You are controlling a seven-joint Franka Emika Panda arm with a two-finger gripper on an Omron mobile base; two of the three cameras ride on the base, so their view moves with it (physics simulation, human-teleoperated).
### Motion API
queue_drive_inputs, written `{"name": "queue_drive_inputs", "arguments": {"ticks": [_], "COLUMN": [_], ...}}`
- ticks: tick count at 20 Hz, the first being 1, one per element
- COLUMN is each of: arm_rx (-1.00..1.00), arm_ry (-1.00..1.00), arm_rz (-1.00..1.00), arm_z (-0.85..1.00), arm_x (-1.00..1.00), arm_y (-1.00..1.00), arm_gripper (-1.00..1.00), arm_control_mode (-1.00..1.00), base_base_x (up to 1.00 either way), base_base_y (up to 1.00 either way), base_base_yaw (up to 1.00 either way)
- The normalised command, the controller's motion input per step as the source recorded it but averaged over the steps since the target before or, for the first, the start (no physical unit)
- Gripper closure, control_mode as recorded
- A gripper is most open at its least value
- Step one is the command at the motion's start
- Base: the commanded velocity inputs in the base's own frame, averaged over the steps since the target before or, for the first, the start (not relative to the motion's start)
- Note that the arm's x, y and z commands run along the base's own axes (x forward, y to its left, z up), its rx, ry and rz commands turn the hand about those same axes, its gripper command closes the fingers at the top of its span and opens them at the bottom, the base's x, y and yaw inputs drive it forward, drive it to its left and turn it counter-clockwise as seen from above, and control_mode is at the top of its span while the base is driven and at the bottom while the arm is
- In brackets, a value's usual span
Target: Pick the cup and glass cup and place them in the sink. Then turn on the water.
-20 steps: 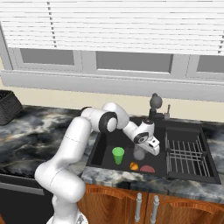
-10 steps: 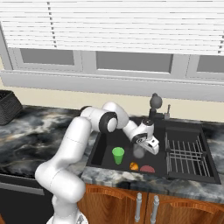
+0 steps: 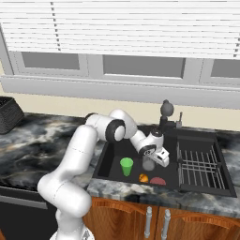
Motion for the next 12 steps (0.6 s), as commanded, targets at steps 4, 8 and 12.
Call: {"name": "queue_drive_inputs", "arguments": {"ticks": [4,8,12], "arm_rx": [0.00,0.00,0.00], "arm_ry": [-0.01,-0.05,-0.01], "arm_rz": [0.02,0.04,0.01], "arm_z": [0.26,0.60,0.50], "arm_x": [-0.13,-0.20,-0.15], "arm_y": [0.00,0.00,0.00], "arm_gripper": [-1.00,-1.00,-1.00], "arm_control_mode": [-1.00,-1.00,-1.00], "base_base_x": [0.00,0.00,0.00], "base_base_y": [0.00,0.00,0.00], "base_base_yaw": [0.00,0.00,0.00]}}
